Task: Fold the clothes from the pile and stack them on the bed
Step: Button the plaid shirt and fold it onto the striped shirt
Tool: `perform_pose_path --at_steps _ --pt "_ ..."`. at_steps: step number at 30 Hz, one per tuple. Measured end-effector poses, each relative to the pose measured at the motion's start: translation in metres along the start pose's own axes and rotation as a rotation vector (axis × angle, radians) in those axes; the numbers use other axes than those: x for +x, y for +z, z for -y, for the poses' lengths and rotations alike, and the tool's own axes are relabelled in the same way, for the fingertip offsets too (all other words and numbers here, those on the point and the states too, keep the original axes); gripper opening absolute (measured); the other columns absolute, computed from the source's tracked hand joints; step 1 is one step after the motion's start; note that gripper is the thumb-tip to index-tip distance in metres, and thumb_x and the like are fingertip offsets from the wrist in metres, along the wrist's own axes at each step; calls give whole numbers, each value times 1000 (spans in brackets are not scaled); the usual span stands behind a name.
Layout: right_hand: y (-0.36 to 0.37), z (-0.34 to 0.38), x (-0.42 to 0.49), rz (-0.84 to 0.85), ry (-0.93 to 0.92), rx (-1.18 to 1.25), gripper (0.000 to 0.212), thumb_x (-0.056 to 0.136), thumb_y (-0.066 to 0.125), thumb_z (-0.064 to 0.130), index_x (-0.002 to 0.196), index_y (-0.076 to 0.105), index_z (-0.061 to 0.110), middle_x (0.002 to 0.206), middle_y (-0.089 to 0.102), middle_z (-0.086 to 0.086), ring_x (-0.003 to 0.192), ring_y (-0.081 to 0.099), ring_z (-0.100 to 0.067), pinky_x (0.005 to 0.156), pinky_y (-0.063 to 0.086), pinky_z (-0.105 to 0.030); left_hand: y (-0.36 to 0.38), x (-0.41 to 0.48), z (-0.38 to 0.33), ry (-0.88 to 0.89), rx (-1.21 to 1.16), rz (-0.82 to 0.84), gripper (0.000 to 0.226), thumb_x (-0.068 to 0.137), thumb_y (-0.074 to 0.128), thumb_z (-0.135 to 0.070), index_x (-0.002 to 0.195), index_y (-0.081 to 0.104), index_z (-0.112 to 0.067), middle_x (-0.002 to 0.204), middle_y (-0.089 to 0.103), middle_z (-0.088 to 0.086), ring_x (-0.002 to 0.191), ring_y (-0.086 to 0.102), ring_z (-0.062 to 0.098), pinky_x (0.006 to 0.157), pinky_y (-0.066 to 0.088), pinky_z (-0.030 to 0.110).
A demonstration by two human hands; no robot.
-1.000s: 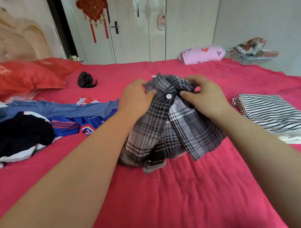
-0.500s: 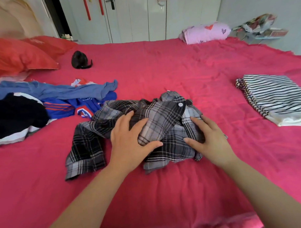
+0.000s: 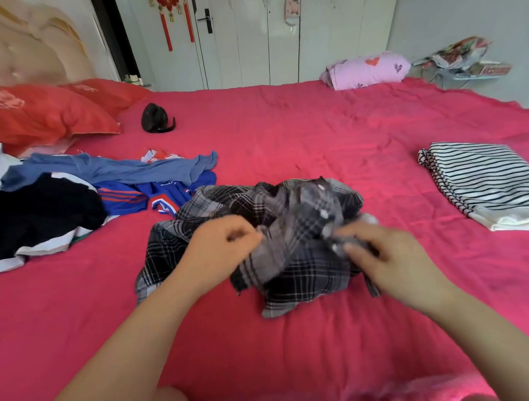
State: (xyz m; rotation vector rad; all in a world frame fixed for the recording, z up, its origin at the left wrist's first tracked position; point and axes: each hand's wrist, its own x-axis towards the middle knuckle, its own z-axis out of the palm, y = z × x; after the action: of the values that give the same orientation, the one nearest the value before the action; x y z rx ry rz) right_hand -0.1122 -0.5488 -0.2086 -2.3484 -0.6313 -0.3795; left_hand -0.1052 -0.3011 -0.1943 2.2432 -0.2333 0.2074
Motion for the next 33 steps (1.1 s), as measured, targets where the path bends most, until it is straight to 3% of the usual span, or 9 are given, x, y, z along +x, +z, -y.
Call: perform_pose_path --at_steps 4,7,11,14,16,20,25,29,33 --pt "-16 6 -9 705 91 83 28 80 71 28 108 69 25 97 71 12 89 63 5 81 44 -9 -7 -7 3 24 479 280 38 83 59 -48 63 63 -16 63 60 -5 63 54 6 64 42 26" --pt "-23 0 10 166 308 411 8 83 66 16 86 72 21 78 72 0 74 67 -14 67 50 -22 -6 7 -15 64 338 13 25 89 53 -41 82 68 -22 80 64 -10 79 56 6 75 41 23" --pt "-14 -21 47 -331 378 -34 30 85 64 23 114 61 19 111 63 -7 109 56 -24 89 39 -27 14 50 -29 169 374 -46 40 93 51 -38 129 51 -20 125 52 -4 117 45 12 101 32 27" --pt "3 -37 59 -162 651 124 66 84 65 31 141 37 10 137 48 -16 127 44 -28 104 35 -35 34 69 -27 119 455 74 63 93 47 -44 146 24 -19 151 26 3 140 22 21 114 19 37" --pt "13 -41 57 -76 665 227 59 82 67 25 135 46 11 127 58 -11 115 55 -24 97 42 -32 41 75 -25 80 461 148 63 95 41 -45 148 17 -20 152 27 4 139 25 22 114 23 41" --pt "18 10 32 -114 145 159 39 80 66 11 118 63 19 106 58 20 98 51 8 80 32 0 33 80 -24 93 326 -44 50 98 37 -37 144 31 -18 134 52 9 122 47 27 102 37 41" --pt "26 39 -4 435 -69 208 24 84 64 20 106 70 28 96 63 25 96 58 8 85 39 -4 12 74 -24 54 233 88 57 94 43 -46 145 29 -23 148 35 0 136 32 17 111 26 32" --pt "19 19 1 67 173 229 27 84 63 9 80 68 36 79 68 22 85 62 3 78 40 -8 12 53 -12 -39 489 485 62 88 61 -30 144 33 -25 136 51 2 122 48 18 99 36 27" --pt "19 -13 17 77 268 -134 42 87 61 21 128 53 21 120 59 0 113 53 -18 89 33 -19 10 32 -6 -32 598 488 42 91 51 -4 131 52 -20 116 62 5 103 57 21 82 41 24"
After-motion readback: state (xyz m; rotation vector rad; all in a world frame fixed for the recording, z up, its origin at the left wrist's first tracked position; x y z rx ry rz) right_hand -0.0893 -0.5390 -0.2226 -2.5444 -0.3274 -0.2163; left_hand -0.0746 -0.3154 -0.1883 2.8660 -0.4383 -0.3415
